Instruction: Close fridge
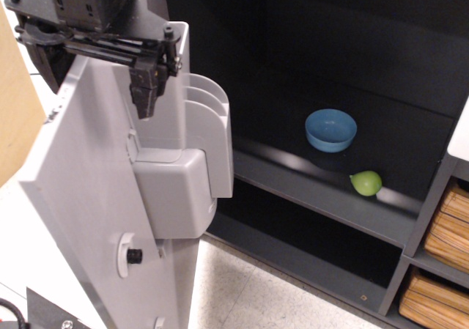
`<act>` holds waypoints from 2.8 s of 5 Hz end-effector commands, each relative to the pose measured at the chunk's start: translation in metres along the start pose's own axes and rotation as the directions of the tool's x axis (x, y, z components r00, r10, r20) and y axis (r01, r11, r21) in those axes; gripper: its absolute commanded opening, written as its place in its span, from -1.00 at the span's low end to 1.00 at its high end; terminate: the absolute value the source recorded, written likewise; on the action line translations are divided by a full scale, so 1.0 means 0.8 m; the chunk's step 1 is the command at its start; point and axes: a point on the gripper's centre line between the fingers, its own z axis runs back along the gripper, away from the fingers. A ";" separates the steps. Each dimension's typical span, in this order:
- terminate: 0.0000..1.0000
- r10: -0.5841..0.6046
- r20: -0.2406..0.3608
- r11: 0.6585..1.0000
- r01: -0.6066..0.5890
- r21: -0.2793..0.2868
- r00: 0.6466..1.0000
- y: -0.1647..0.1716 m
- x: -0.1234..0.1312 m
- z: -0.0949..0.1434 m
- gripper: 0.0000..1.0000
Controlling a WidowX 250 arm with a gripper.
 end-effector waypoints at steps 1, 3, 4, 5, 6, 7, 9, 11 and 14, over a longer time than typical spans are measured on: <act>-1.00 0.008 -0.038 0.998 -0.010 -0.067 0.999 -0.040 0.010 -0.017 1.00; -1.00 0.015 -0.056 0.984 -0.025 -0.179 0.998 -0.108 0.030 0.006 1.00; -1.00 -0.025 -0.042 0.968 0.013 -0.250 0.999 -0.128 0.044 0.041 1.00; -1.00 -0.081 -0.009 0.945 0.074 -0.318 0.997 -0.129 0.042 0.082 1.00; -1.00 -0.156 0.003 0.939 0.149 -0.310 0.988 -0.114 0.024 0.090 1.00; -1.00 -0.233 -0.013 0.945 0.223 -0.239 0.972 -0.088 0.000 0.053 1.00; -1.00 -0.323 0.000 0.938 0.321 -0.131 0.946 -0.040 -0.012 -0.043 1.00; -1.00 -0.320 -0.016 0.939 0.315 -0.138 0.947 -0.082 0.013 -0.073 1.00; -1.00 -0.287 0.007 0.947 0.285 -0.145 0.958 -0.153 0.075 -0.080 1.00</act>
